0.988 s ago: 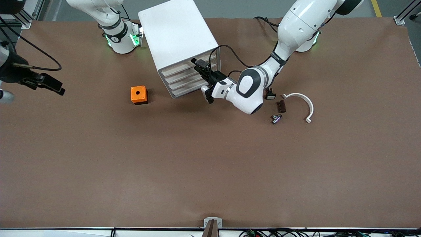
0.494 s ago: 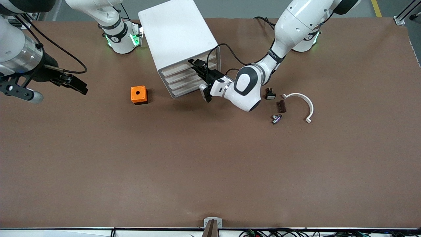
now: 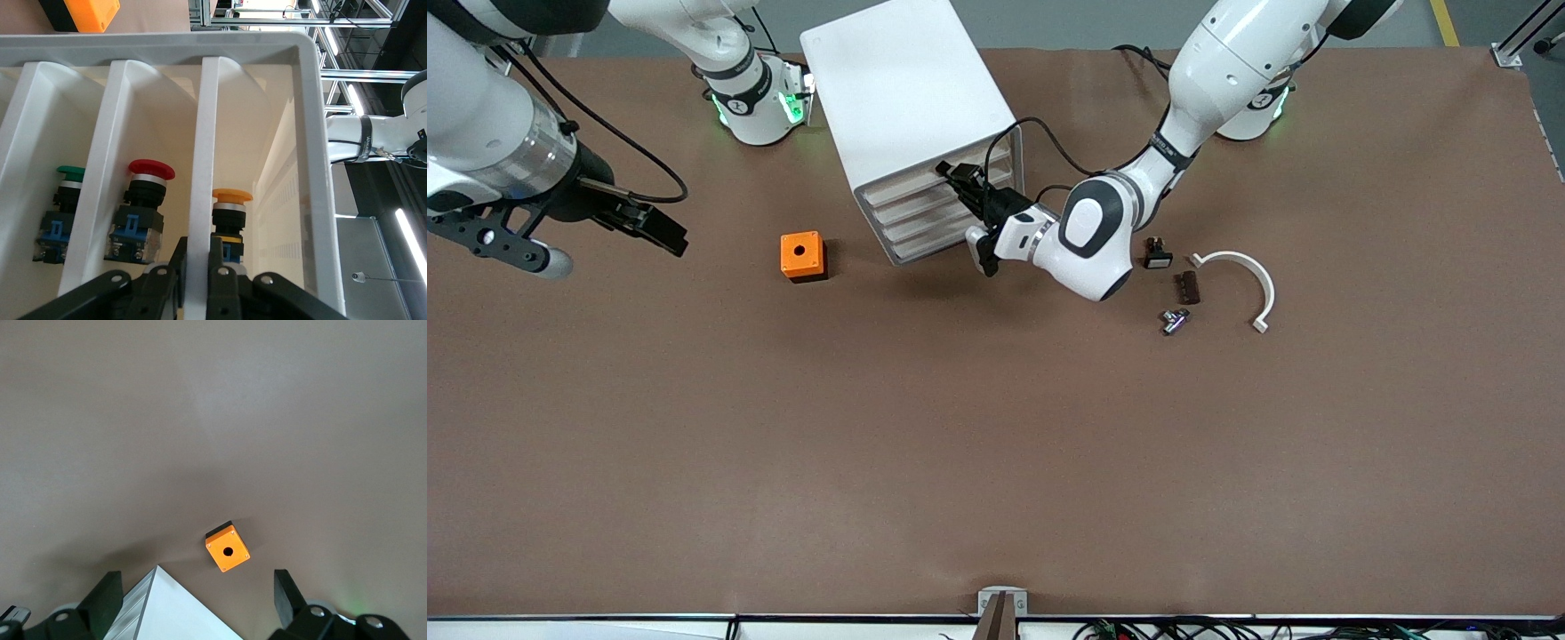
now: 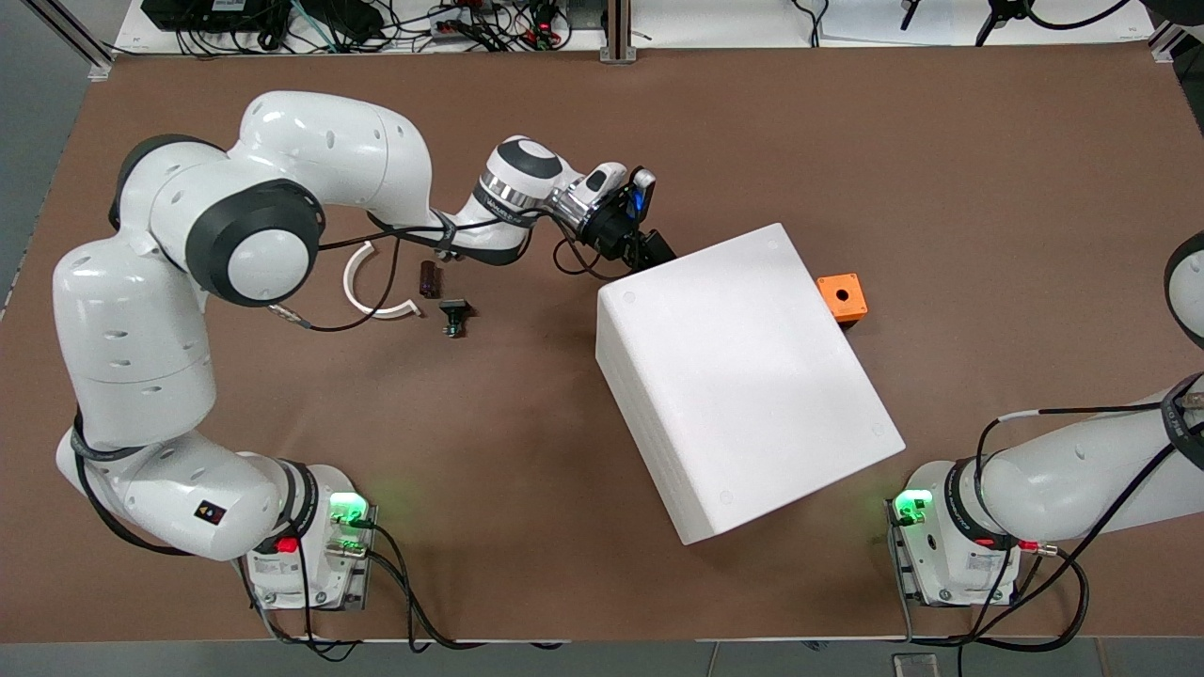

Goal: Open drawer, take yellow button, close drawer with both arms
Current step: 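Pull the drawer open with the left gripper while the right gripper approaches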

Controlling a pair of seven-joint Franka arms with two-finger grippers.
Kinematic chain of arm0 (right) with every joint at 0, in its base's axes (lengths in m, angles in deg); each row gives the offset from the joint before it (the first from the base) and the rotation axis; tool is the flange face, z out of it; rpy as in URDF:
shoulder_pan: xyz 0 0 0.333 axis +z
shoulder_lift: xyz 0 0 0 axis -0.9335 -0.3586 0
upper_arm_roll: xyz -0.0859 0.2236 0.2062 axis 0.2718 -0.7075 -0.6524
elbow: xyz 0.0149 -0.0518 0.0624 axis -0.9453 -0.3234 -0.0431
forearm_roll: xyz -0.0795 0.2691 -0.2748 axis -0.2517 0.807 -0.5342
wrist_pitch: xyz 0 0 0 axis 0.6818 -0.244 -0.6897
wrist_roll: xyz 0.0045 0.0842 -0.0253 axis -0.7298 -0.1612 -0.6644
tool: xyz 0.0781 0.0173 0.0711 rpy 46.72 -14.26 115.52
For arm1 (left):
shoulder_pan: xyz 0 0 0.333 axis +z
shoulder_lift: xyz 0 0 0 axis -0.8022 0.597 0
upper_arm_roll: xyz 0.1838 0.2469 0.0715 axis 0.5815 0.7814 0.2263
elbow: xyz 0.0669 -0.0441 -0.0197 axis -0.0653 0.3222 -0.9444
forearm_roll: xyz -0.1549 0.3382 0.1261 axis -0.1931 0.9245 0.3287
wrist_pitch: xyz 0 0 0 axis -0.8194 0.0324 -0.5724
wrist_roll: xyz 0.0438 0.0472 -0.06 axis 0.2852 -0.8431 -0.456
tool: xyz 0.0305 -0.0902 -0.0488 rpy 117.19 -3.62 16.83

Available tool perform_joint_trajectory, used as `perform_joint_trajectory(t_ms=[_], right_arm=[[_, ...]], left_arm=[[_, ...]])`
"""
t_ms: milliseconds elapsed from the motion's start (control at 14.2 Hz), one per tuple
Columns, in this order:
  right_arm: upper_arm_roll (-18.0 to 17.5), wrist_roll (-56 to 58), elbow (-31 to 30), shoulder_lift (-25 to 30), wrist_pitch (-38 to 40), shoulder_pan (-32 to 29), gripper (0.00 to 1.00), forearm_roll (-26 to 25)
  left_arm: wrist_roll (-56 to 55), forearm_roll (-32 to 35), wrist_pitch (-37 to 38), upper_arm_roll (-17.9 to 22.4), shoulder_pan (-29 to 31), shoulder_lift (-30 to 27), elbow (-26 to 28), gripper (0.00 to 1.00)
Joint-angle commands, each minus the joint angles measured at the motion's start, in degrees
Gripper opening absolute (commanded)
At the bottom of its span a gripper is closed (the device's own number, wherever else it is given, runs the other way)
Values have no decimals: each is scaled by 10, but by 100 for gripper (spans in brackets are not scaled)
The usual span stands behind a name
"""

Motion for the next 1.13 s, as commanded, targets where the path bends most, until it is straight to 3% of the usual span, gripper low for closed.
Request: perform_joint_trajectory(t_ms=[0,635,1058], right_arm=[[3,-48,1,-4,4,21,100,-4],[2,-124,1,-10,1,66,100,-3],[2,-297,2,-31,-9,158,100,0]], left_arm=[[-10,-12,-9,0,1,-1,-8,1],[-9,-5,-5,8,54,43,-77,3],[-29,32,-2,38,84,66,-138,4]])
